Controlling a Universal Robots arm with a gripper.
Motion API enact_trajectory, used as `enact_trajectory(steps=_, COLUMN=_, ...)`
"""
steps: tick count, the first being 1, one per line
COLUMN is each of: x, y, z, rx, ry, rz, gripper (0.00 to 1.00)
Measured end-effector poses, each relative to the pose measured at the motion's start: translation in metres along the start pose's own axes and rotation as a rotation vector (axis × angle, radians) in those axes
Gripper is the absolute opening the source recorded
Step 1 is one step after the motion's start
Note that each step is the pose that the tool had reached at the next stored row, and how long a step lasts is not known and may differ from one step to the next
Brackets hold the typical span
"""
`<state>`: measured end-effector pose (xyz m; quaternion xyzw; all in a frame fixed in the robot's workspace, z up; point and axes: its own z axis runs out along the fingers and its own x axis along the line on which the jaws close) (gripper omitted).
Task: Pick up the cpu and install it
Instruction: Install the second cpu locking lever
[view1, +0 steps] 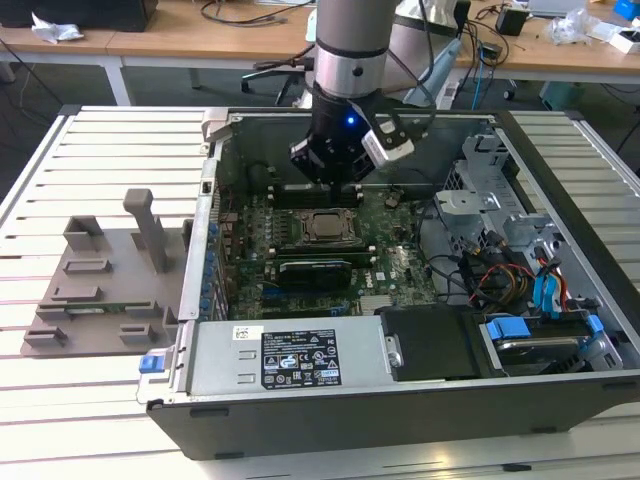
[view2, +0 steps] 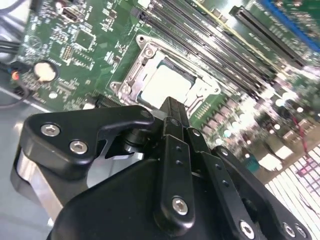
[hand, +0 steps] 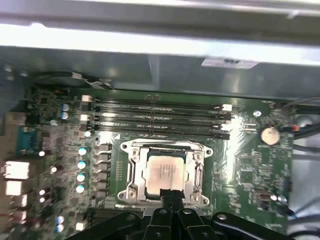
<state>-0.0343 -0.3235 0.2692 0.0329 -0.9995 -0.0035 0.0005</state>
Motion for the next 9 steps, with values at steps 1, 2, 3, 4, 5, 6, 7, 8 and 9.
enact_trajectory(steps=1, x=0.0000, y=0.0000, z=-0.0038, rx=0.0004, ry=0.0000, rz=0.000, gripper=0.11)
enact_trajectory(steps=2, x=0.0000, y=0.0000, z=-0.0070, rx=0.0008, ry=0.0001, rz=0.000, gripper=0.11)
enact_trajectory(steps=3, x=0.0000, y=0.0000, z=-0.0070, rx=0.0006, ry=0.0000, rz=0.000, gripper=0.11)
enact_trajectory(steps=4, x=0.0000, y=0.0001, z=-0.0070, rx=0.0005, ry=-0.0001, rz=0.000, gripper=0.11)
enact_trajectory(steps=5, x=0.0000, y=0.0001, z=-0.0070, rx=0.0006, ry=-0.0001, rz=0.000, gripper=0.11)
enact_trajectory(steps=6, x=0.0000, y=0.0000, z=-0.0071, rx=0.0007, ry=0.0001, rz=0.000, gripper=0.11)
enact_trajectory(steps=7, x=0.0000, y=0.0000, z=-0.0072, rx=0.0007, ry=0.0000, rz=0.000, gripper=0.11)
enact_trajectory(steps=8, x=0.0000, y=0.0000, z=-0.0072, rx=0.0007, ry=0.0000, rz=0.000, gripper=0.11)
enact_trajectory(steps=9, x=0.0000, y=0.0000, z=-0.0072, rx=0.0007, ry=0.0000, rz=0.000, gripper=0.11)
